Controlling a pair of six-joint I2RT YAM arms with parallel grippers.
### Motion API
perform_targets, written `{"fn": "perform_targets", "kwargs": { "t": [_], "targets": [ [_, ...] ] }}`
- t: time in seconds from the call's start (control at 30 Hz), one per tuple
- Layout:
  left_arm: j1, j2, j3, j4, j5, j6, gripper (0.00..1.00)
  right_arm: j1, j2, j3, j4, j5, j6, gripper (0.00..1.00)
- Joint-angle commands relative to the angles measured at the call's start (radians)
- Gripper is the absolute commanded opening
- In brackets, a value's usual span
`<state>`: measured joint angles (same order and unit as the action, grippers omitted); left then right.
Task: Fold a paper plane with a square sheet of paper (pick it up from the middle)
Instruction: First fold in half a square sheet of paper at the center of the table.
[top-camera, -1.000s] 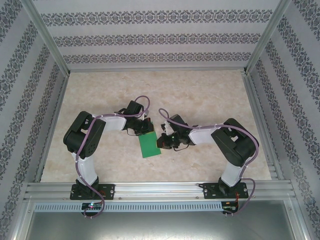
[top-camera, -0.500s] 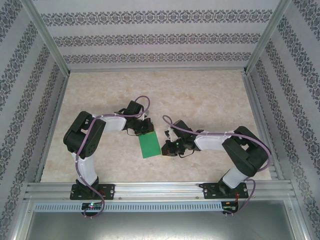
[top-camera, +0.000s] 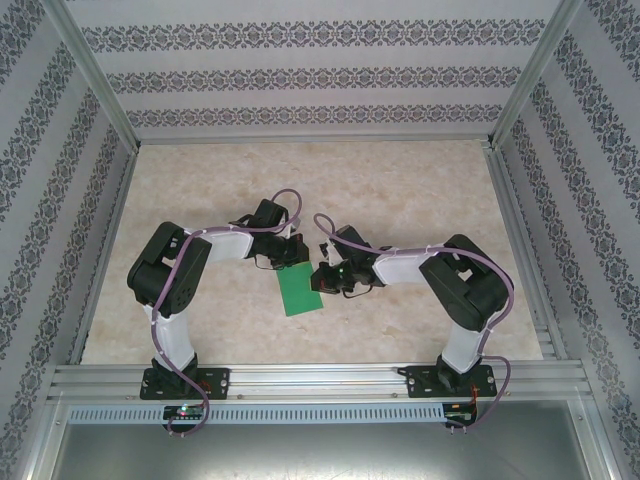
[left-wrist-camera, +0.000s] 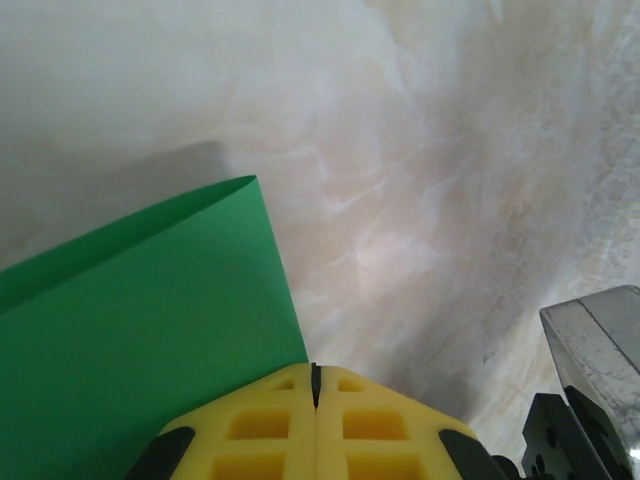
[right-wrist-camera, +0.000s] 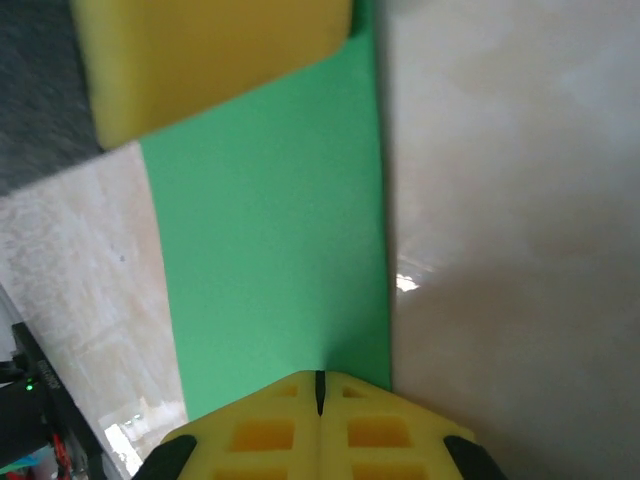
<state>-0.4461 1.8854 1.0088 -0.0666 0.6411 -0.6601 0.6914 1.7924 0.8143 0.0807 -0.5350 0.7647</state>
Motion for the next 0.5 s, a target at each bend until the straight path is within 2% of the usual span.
{"fn": "perform_targets", "kwargs": {
  "t": [0.0, 0.2, 0.47],
  "targets": [
    [-0.021, -0.006, 0.017, 0.032, 0.053, 0.028, 0.0, -0.01, 0.02, -0.003, 0.002, 0.02, 0.018, 0.0],
    [-0.039, 0.029, 0.047, -0.009, 0.047, 0.056, 0.0, -0.013, 0.033, -0.009, -0.01, 0.015, 0.021, 0.0],
    [-0.044, 0.082, 0.034, -0.047, -0.018, 0.1, 0.0, -0.017, 0.019, -0.029, -0.045, 0.015, 0.015, 0.0]
  ]
}}
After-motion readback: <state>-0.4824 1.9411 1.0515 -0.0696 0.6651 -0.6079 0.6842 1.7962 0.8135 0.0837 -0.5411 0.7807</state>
